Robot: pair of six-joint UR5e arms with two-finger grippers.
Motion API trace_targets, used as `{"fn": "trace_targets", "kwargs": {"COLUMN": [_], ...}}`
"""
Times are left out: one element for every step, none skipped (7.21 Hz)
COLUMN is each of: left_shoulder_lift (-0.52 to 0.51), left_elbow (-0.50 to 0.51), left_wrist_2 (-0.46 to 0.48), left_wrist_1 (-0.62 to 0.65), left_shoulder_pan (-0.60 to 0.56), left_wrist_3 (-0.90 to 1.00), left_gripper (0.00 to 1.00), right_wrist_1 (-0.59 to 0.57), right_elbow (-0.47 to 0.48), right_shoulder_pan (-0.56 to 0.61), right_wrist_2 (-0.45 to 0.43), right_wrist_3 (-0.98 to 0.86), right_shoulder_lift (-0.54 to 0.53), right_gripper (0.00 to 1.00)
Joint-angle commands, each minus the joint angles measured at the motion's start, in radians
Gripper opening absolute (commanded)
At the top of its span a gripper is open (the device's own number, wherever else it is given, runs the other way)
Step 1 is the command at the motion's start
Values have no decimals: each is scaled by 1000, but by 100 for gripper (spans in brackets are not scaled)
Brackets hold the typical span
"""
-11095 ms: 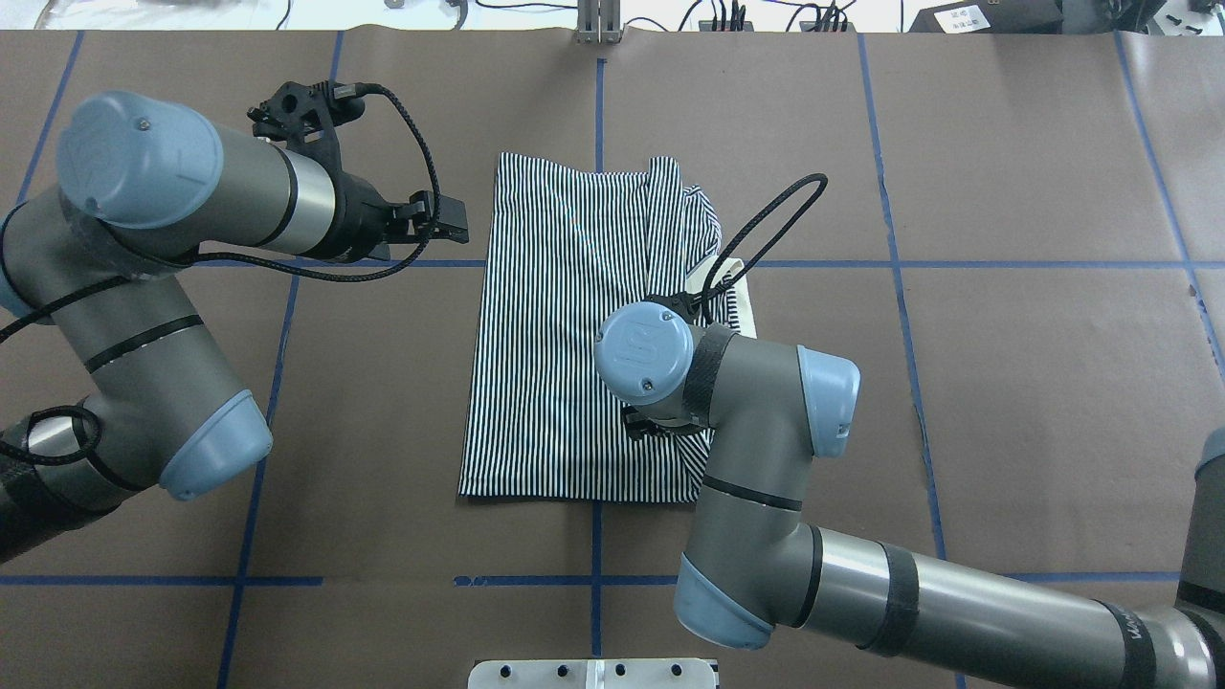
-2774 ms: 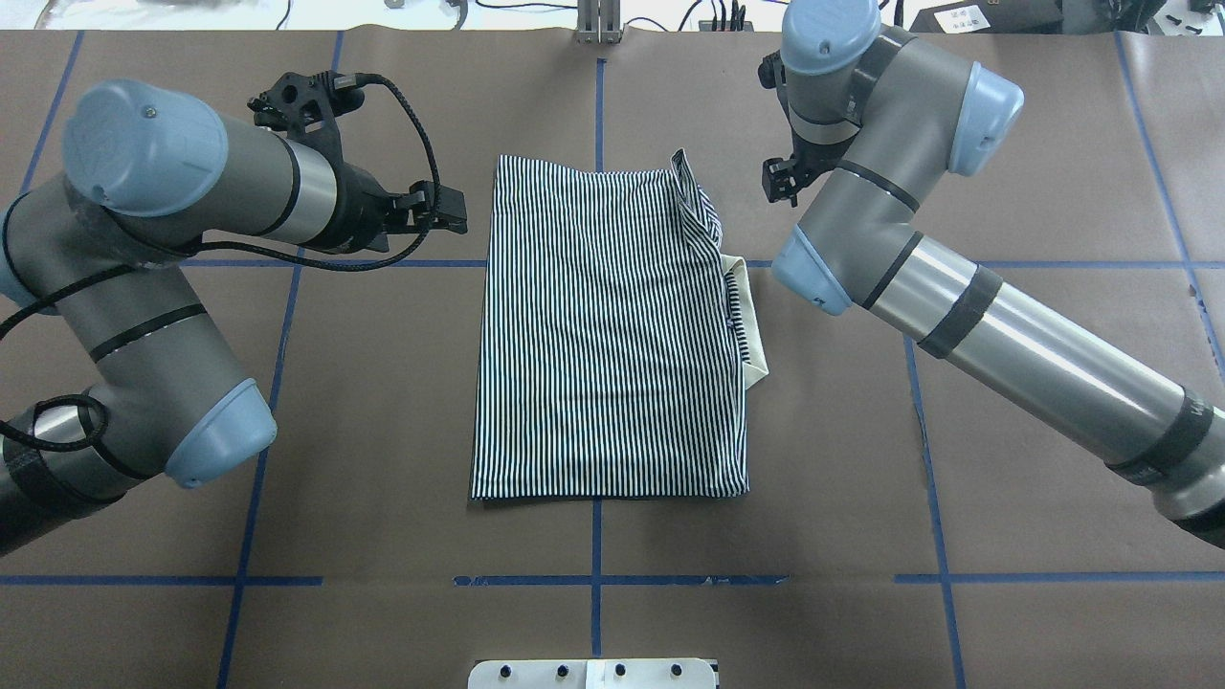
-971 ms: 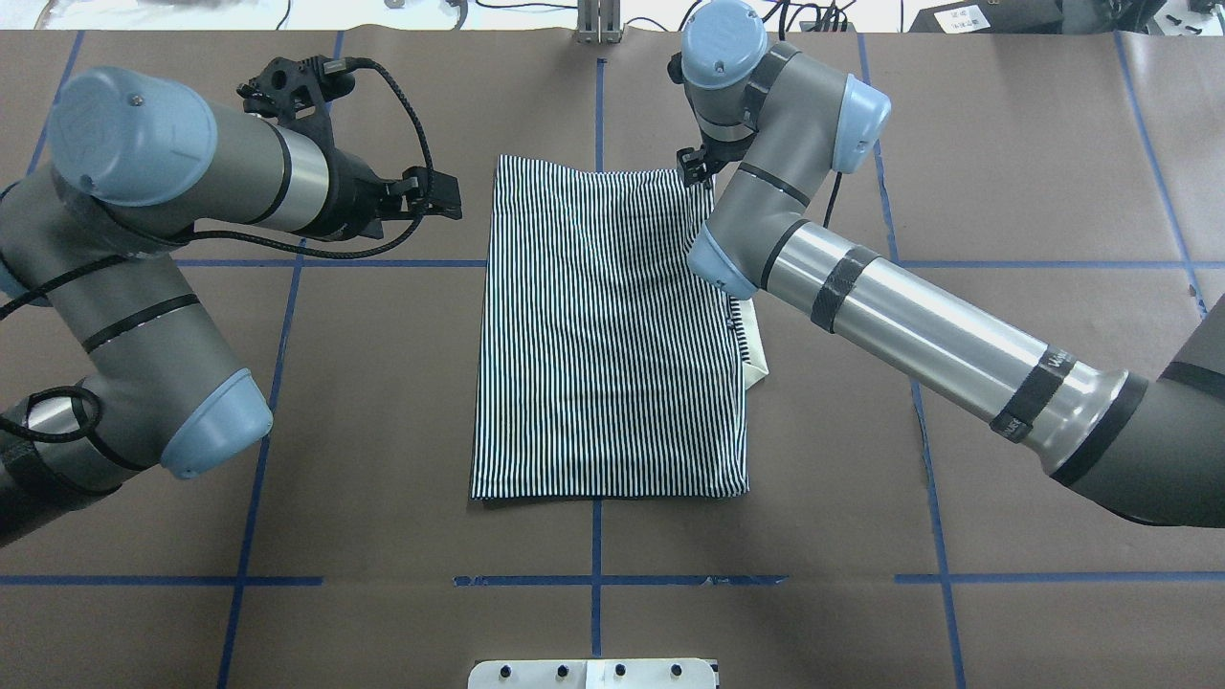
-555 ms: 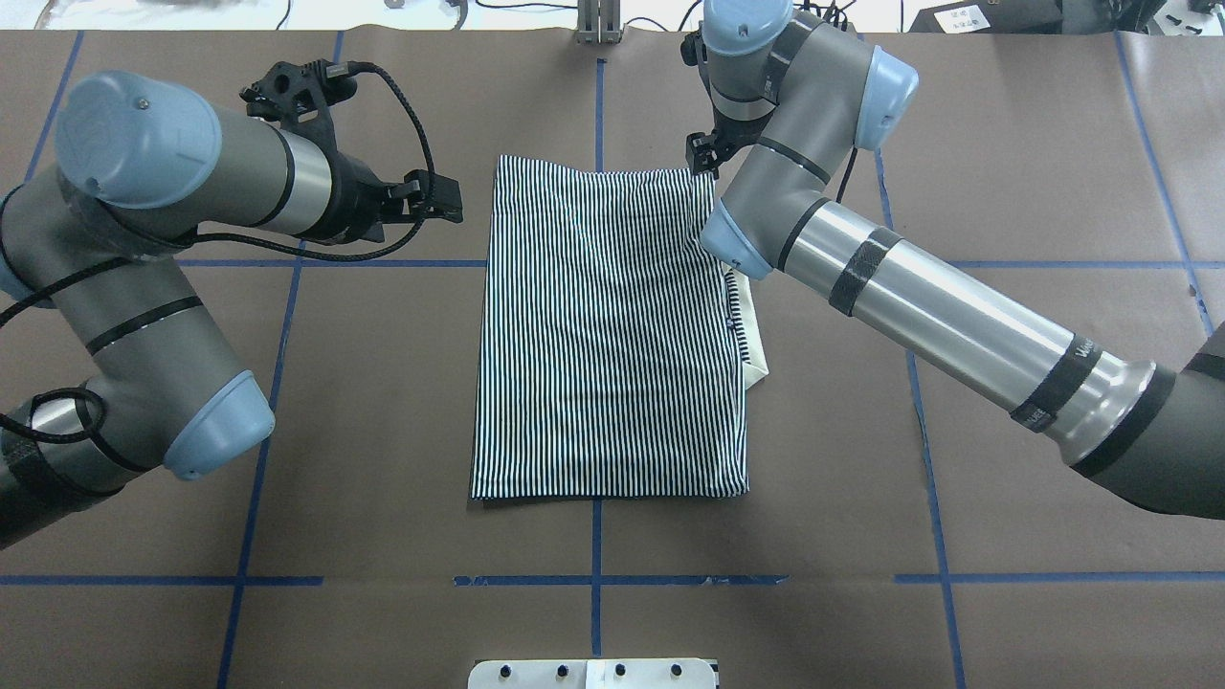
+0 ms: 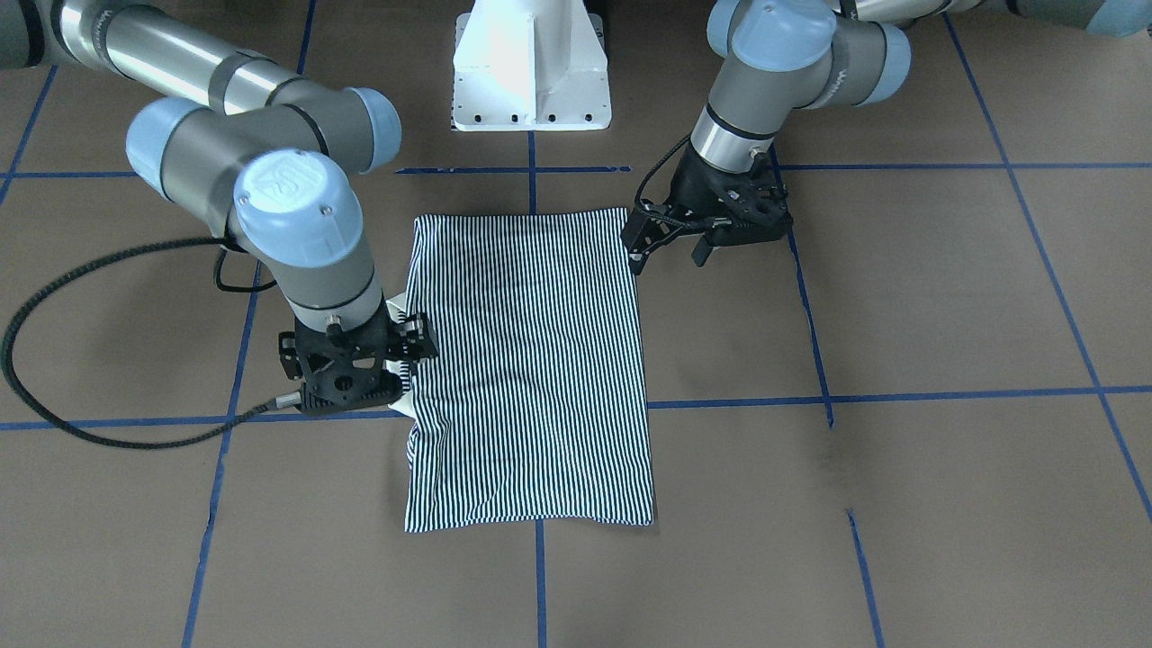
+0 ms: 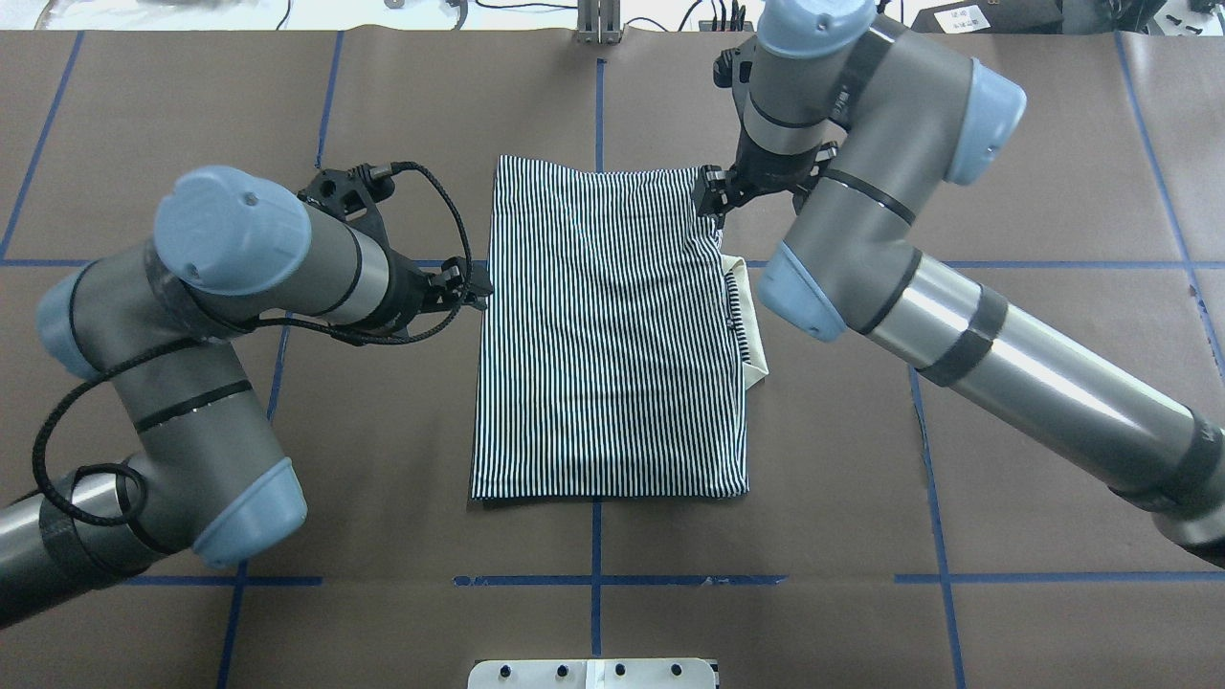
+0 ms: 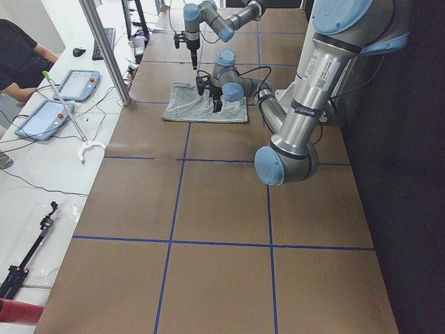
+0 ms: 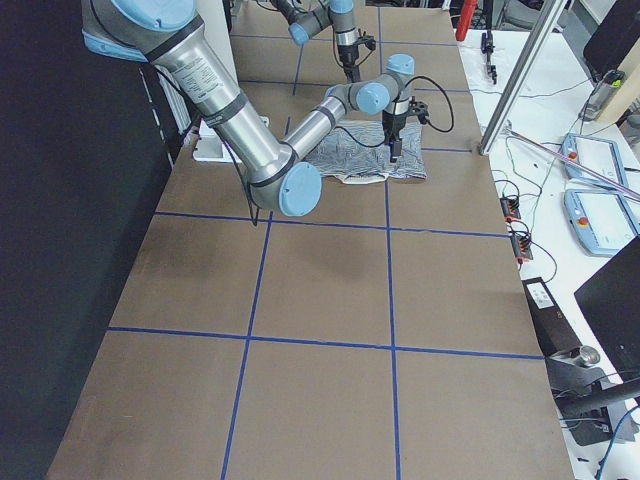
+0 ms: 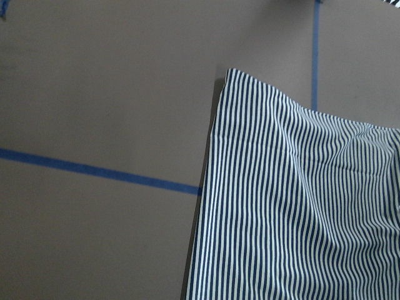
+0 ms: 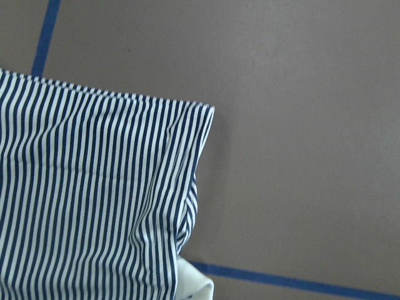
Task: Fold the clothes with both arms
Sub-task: 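Lower the left gripper to the shirt edge nearest the robot while right holds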
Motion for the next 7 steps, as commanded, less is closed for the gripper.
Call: {"fn": "trace_targets", "kwargs": {"left_shoulder_lift": [-2, 1, -2, 6, 6, 3, -4], "left_elbow": [-2, 18, 20, 21, 26, 44, 49], "left_wrist_2": [99, 126, 157, 157, 159, 165, 177], "left_wrist_1": [83, 89, 105, 106, 106, 105, 106], "left_shoulder_pan": [175, 247, 265, 266, 266, 266, 266], "left_wrist_3": [-196, -294, -318, -321, -321, -321, -321], "left_gripper": [99, 98, 97, 96, 95, 95, 95], "right_wrist_1": [-3, 3, 3, 5, 5, 5, 5], "right_elbow": [204, 225, 234, 237, 237, 237, 237], "right_shoulder_pan": [-45, -57, -60, -60, -60, -62, -62], "right_wrist_2": [44, 46, 46, 46, 44, 44, 44], "right_wrist_3": [195, 216, 236, 236, 236, 236, 236], "right_shoulder_lift": [-135, -160, -163, -162, -162, -159, -157], "right_gripper": [100, 100, 100, 100, 100, 100, 100]}}
